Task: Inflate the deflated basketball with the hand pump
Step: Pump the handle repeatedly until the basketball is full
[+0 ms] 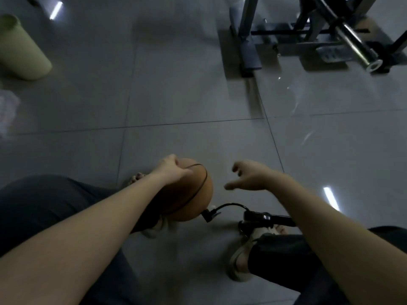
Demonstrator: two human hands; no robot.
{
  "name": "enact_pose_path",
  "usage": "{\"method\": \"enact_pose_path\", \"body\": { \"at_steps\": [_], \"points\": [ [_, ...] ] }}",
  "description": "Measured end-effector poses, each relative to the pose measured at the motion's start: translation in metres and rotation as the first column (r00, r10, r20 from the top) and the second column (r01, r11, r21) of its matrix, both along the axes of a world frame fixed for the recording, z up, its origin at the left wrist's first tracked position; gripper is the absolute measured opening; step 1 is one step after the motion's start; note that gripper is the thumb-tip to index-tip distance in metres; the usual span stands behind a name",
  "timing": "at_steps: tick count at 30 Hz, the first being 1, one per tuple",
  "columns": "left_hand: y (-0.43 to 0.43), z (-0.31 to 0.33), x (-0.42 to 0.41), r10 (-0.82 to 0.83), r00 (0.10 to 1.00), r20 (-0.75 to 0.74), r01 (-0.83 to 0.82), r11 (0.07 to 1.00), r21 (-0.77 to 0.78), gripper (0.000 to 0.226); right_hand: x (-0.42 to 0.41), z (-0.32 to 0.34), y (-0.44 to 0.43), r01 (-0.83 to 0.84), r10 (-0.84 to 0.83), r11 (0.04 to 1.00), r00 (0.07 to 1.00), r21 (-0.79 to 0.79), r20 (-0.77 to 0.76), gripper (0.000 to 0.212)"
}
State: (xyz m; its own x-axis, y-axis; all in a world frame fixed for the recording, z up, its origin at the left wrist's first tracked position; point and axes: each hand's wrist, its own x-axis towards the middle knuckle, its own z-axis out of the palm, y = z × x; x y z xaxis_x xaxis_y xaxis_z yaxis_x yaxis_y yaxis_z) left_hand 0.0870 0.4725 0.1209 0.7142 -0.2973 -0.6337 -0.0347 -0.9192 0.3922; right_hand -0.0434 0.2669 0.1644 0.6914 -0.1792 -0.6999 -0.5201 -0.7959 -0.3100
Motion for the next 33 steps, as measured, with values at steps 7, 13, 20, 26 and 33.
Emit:
{"method": "enact_pose_path", "body": {
  "at_steps": [7,13,20,26,33],
  "points": [
    [0.030,-0.022,-0.002,0.060,0.992,-0.107,-0.038,0.979,0.202,0.117,0.056,-0.107,0.054,0.143,-0.147,0.962,0.989,0.234,0.001,0.104],
    [0.028,-0.036,0.017,0.099,0.991,-0.092,-0.082,0.981,0.173,0.118,0.070,-0.131,0.063,0.187,-0.204,0.941,0.978,0.283,0.033,0.106],
    [0.013,-0.037,0.022,0.088,0.996,-0.031,-0.080,0.974,0.212,0.110,0.082,-0.144,0.066,0.235,-0.255,0.952,0.963,0.194,0.085,0.093],
    [0.017,-0.042,0.037,0.113,0.991,-0.077,-0.098,0.980,0.172,0.119,0.094,-0.139,0.059,0.282,-0.297,0.929,0.954,0.239,0.032,0.094],
    [0.009,-0.053,0.028,0.126,0.991,-0.036,-0.118,0.977,0.177,0.113,0.090,-0.153,0.069,0.289,-0.307,0.941,0.948,0.174,0.086,0.083]
  ]
}}
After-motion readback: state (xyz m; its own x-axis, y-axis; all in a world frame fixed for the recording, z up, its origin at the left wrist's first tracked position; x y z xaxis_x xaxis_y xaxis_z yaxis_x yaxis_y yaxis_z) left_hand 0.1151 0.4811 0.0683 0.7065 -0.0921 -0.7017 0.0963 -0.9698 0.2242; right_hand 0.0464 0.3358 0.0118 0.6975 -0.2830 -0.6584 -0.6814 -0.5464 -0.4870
